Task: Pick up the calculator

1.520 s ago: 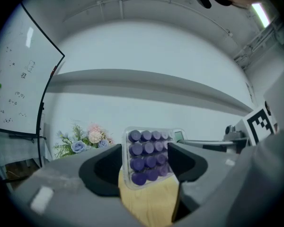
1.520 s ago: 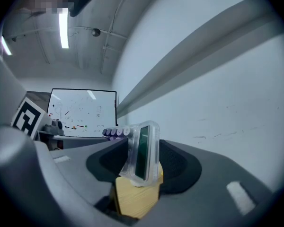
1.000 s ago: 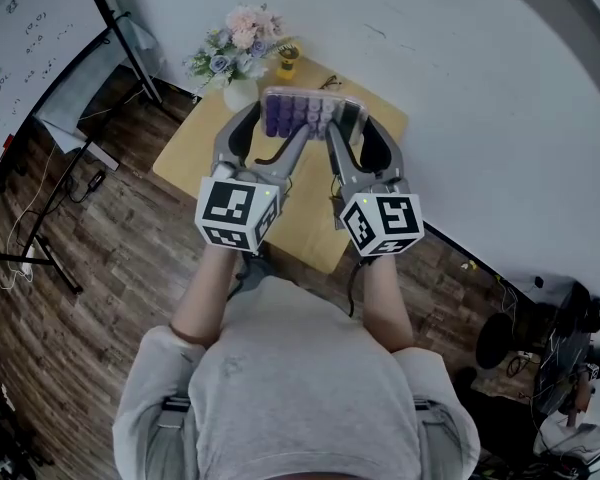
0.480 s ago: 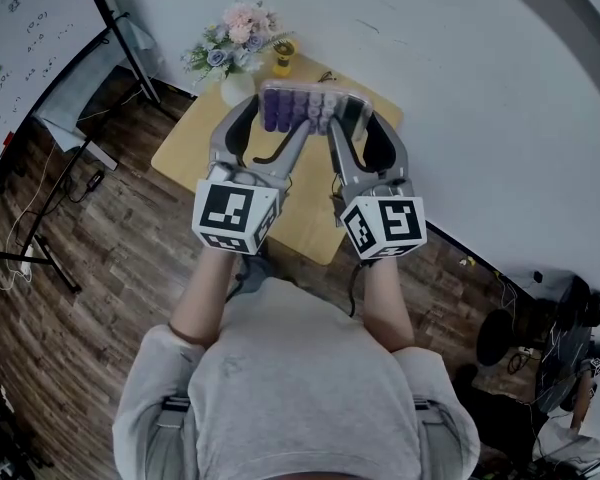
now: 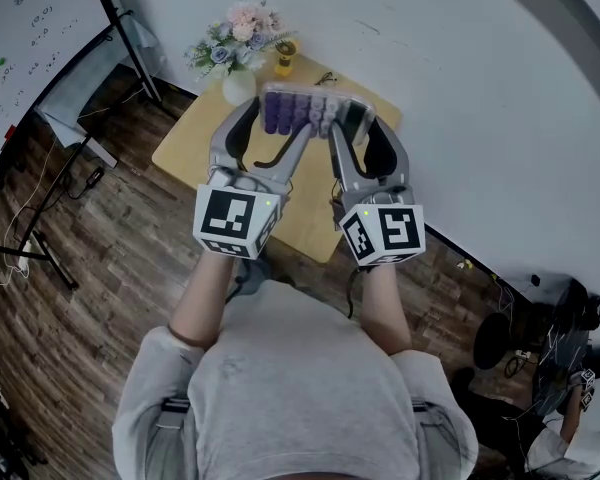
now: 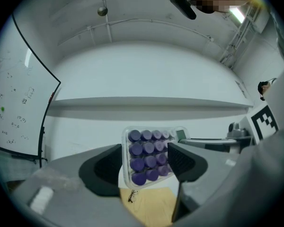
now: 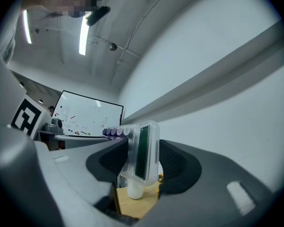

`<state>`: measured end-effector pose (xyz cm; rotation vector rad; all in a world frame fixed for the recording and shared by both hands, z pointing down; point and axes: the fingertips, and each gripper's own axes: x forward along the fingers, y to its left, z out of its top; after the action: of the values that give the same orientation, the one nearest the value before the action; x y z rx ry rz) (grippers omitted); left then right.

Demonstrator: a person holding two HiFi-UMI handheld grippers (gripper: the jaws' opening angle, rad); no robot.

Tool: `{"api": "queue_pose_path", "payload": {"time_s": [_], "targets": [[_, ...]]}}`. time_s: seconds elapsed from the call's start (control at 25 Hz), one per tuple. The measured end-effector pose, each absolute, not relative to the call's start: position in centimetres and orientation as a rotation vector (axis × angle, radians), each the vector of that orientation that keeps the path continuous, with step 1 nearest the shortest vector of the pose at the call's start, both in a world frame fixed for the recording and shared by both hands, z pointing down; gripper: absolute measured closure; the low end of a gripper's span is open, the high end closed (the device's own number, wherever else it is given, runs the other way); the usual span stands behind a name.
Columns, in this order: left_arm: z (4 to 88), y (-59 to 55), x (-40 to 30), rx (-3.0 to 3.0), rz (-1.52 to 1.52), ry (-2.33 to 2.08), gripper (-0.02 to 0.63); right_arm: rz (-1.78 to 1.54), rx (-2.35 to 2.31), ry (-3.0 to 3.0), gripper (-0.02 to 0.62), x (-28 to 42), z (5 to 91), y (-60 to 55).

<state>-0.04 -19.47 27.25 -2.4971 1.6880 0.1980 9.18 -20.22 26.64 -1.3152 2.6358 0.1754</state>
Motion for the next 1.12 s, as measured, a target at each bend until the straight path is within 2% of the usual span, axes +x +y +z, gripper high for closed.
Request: {"api": "queue_pose_path", "payload": {"time_s": [1.12], "targets": [[27.0, -20.6, -0.7, -2.467, 0.182, 1.729, 0.301, 0.179, -1.270, 2.638, 0.400, 8.5, 26.5, -21.5]]}}
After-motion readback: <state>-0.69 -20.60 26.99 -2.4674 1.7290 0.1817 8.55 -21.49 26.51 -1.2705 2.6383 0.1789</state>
